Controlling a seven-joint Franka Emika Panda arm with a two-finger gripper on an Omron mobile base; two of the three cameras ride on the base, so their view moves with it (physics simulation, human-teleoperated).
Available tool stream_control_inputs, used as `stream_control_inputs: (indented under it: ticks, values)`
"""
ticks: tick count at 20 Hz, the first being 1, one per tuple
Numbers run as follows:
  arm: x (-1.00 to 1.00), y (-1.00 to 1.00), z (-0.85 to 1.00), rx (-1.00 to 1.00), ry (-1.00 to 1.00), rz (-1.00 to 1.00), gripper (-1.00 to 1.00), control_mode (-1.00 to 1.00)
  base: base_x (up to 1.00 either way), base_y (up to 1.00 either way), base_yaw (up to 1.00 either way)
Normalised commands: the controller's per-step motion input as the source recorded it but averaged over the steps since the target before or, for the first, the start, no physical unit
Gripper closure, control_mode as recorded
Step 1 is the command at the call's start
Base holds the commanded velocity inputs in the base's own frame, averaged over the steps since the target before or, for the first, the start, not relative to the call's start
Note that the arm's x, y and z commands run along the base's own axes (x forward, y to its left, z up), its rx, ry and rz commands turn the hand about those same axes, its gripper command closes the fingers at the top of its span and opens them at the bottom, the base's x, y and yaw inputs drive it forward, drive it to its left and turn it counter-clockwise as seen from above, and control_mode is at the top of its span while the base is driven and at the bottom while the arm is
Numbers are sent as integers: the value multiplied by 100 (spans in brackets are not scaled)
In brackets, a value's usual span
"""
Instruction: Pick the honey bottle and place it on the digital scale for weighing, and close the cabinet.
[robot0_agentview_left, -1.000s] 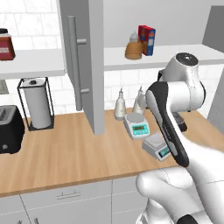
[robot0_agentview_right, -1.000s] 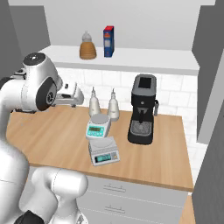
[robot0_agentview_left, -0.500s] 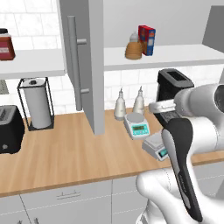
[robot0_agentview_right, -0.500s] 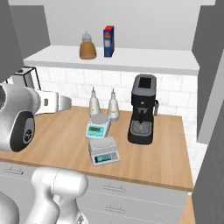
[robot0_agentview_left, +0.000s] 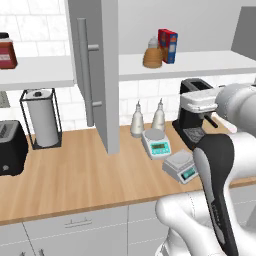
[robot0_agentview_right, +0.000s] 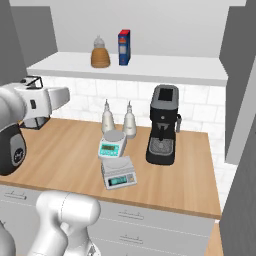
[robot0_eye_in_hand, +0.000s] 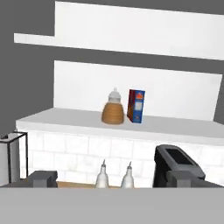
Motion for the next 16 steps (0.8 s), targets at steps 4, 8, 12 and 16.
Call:
stream_control_inputs:
  ticks: [4, 8, 12, 16]
  values:
    - [-19, 0, 94, 0, -21, 0, -100, -100, 0, 0, 0]
    - [-1, 0, 46, 2, -1, 0, -100, -100, 0, 0, 0]
    - [3, 0, 29, 3, 11, 0, -100, -100, 0, 0, 0]
    - [31, 0, 8, 0, 21, 0, -100, -100, 0, 0, 0]
